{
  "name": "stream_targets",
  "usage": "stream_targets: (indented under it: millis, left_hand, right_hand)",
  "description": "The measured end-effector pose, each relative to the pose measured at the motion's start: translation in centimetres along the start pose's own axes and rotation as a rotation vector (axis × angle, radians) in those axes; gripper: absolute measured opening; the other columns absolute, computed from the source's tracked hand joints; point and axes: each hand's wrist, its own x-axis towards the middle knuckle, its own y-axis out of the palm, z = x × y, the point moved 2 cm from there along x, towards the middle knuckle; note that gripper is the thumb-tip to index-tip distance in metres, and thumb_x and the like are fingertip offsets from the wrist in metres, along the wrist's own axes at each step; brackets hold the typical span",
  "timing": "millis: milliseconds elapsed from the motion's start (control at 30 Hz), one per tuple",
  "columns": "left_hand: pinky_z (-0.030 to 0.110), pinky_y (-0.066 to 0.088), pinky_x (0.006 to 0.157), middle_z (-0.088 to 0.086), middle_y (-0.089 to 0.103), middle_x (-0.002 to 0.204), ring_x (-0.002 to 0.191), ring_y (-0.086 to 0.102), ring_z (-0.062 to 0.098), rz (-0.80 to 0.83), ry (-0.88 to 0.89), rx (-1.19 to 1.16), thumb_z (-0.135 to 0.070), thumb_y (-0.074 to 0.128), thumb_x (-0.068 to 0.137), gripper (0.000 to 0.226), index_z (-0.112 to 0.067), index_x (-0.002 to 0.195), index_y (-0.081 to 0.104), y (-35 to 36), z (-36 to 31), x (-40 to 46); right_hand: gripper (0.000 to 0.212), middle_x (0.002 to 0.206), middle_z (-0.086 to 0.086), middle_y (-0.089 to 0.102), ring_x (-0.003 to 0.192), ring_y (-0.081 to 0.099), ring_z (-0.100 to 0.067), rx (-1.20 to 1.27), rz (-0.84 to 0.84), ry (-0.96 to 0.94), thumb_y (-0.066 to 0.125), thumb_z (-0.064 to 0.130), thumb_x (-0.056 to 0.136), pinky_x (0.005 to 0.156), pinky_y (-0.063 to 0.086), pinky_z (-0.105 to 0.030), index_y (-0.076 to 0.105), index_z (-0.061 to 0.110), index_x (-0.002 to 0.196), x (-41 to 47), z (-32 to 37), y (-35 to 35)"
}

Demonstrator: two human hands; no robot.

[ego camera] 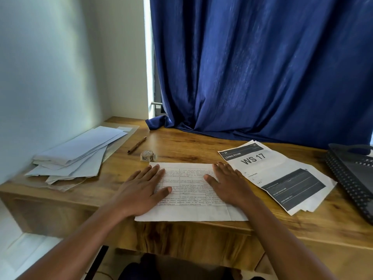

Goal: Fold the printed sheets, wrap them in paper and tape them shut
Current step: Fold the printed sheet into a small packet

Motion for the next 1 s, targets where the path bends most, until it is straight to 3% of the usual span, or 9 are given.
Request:
stream_targets:
  millis: [167, 267, 400, 567, 733, 833, 900, 1000]
  left_hand:
    - [0.034, -0.007, 0.126, -0.01, -0.012, 0.17, 0.155, -0.013, 0.008, -0.019, 0.001, -0.008, -0.082, -0.002, 0.085, 0.091, -0.034, 0.162, -0.008, 0.1, -0.2, -0.2]
    - [0.034, -0.007, 0.125, -0.01, -0.012, 0.17, 0.155, -0.013, 0.008, -0.023, -0.008, 0.001, -0.081, 0.0, 0.087, 0.088, -0.034, 0.162, -0.008, 0.0, -0.3, -0.2]
    - [0.033, -0.007, 0.125, -0.01, -0.012, 0.17, 0.155, -0.013, 0.007, -0.025, -0.014, 0.001, -0.082, -0.001, 0.086, 0.09, -0.034, 0.162, -0.009, 0.1, -0.1, -0.1]
    - [0.032, -0.007, 0.125, -0.012, -0.013, 0.169, 0.155, -0.013, 0.007, -0.014, -0.019, -0.003, -0.084, -0.004, 0.081, 0.096, -0.033, 0.161, -0.009, 0.0, -0.3, -0.3]
    - [0.038, -0.006, 0.126, -0.01, -0.011, 0.17, 0.155, -0.014, 0.009, 0.064, -0.034, -0.079, -0.095, -0.003, 0.072, 0.111, -0.032, 0.163, -0.004, -0.6, 0.0, 0.2]
    - [0.049, -0.007, 0.127, -0.01, -0.014, 0.168, 0.155, -0.019, 0.018, 0.016, -0.056, -0.129, -0.08, 0.02, 0.093, 0.088, -0.031, 0.164, 0.001, -1.4, -2.1, 0.1]
    - [0.051, -0.006, 0.127, -0.011, -0.019, 0.166, 0.154, -0.022, 0.017, -0.055, 0.037, -0.088, -0.076, 0.017, 0.095, 0.083, -0.031, 0.163, -0.002, -1.5, -4.8, -0.2]
    - [0.045, -0.006, 0.128, -0.012, -0.017, 0.168, 0.154, -0.02, 0.012, 0.002, 0.129, -0.069, -0.074, 0.013, 0.098, 0.079, -0.032, 0.163, -0.006, -0.3, -7.4, -0.3]
  right_hand:
    - [0.068, 0.17, -0.008, 0.001, 0.156, 0.001, -0.027, -0.053, -0.047, 0.081, 0.022, 0.054, 0.106, 0.126, 0.011, -0.05, 0.011, 0.016, 0.161, -0.8, 0.8, -1.1]
    - [0.066, 0.17, -0.005, -0.005, 0.156, -0.007, -0.024, 0.007, -0.117, -0.071, 0.022, 0.054, 0.105, 0.126, 0.006, -0.051, 0.011, 0.02, 0.161, -2.8, 4.3, -1.1]
    - [0.071, 0.169, 0.003, -0.01, 0.155, -0.012, -0.018, 0.013, 0.006, -0.219, 0.017, 0.064, 0.102, 0.125, -0.004, -0.045, 0.003, 0.029, 0.162, -5.4, 7.4, 1.0]
    - [0.072, 0.168, 0.009, -0.011, 0.154, -0.014, -0.012, -0.014, 0.004, -0.138, 0.013, 0.069, 0.099, 0.121, -0.01, -0.037, -0.004, 0.036, 0.16, -6.6, 3.3, 1.3]
    - [0.071, 0.168, 0.009, -0.013, 0.154, -0.015, -0.012, -0.043, 0.033, -0.095, 0.011, 0.067, 0.099, 0.125, -0.007, -0.039, -0.006, 0.035, 0.16, -7.2, 1.1, 0.9]
    - [0.078, 0.168, 0.008, -0.012, 0.155, -0.014, -0.015, -0.036, 0.025, -0.096, 0.005, 0.071, 0.093, 0.125, -0.006, -0.041, -0.005, 0.034, 0.16, -7.2, 1.4, 0.8]
    - [0.08, 0.169, 0.007, -0.011, 0.155, -0.013, -0.015, -0.043, 0.006, -0.101, 0.002, 0.071, 0.089, 0.124, -0.007, -0.04, -0.004, 0.034, 0.161, -7.3, 1.4, 0.7]
    - [0.079, 0.169, 0.007, -0.01, 0.155, -0.013, -0.015, -0.048, -0.003, -0.102, 0.002, 0.07, 0.091, 0.123, -0.007, -0.039, -0.004, 0.034, 0.161, -7.3, 1.3, 0.9]
